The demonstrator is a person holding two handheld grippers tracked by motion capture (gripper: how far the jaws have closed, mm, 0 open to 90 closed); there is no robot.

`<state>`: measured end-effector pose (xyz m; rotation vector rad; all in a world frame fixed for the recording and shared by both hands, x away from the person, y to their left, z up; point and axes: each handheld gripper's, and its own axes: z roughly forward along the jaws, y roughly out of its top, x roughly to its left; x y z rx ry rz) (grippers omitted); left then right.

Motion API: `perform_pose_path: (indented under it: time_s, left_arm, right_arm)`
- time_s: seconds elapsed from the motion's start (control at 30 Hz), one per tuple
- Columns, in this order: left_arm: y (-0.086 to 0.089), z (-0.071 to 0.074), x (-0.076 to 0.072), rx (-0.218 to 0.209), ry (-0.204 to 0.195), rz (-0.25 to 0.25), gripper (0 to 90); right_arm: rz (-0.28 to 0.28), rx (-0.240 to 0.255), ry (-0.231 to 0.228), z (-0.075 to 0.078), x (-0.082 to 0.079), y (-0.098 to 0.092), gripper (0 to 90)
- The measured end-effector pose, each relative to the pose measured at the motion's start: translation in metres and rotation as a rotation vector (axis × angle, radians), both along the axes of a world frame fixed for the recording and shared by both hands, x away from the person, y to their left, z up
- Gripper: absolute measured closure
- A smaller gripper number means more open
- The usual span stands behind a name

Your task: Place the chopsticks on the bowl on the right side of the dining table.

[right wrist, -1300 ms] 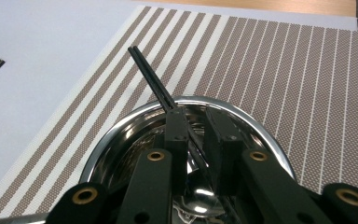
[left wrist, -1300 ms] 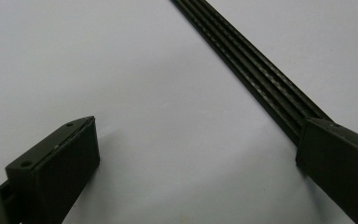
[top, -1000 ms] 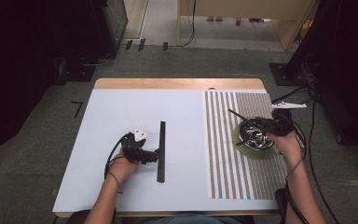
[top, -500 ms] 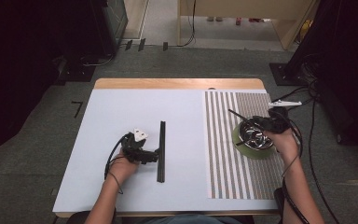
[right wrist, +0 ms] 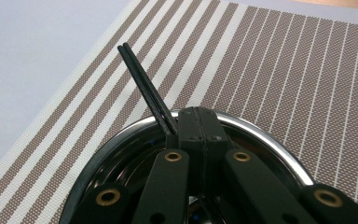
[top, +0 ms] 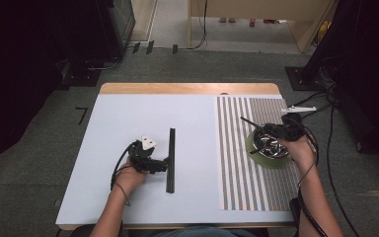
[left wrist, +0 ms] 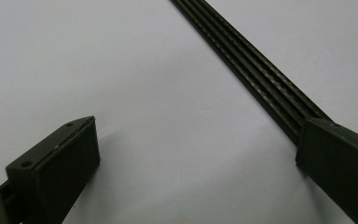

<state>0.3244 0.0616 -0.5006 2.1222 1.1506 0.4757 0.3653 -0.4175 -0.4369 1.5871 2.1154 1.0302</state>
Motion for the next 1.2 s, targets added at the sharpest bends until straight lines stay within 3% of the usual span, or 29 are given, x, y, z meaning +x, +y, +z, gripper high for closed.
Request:
perform_pose_path:
  time_s: [1.2]
  left_arm:
    - [0.000,0.000,0.000,0.001,0.005,-0.001,0.0]
  right_arm:
    - [0.067,-0.022,0.040,-0.004,-0.011,0.011,90.0]
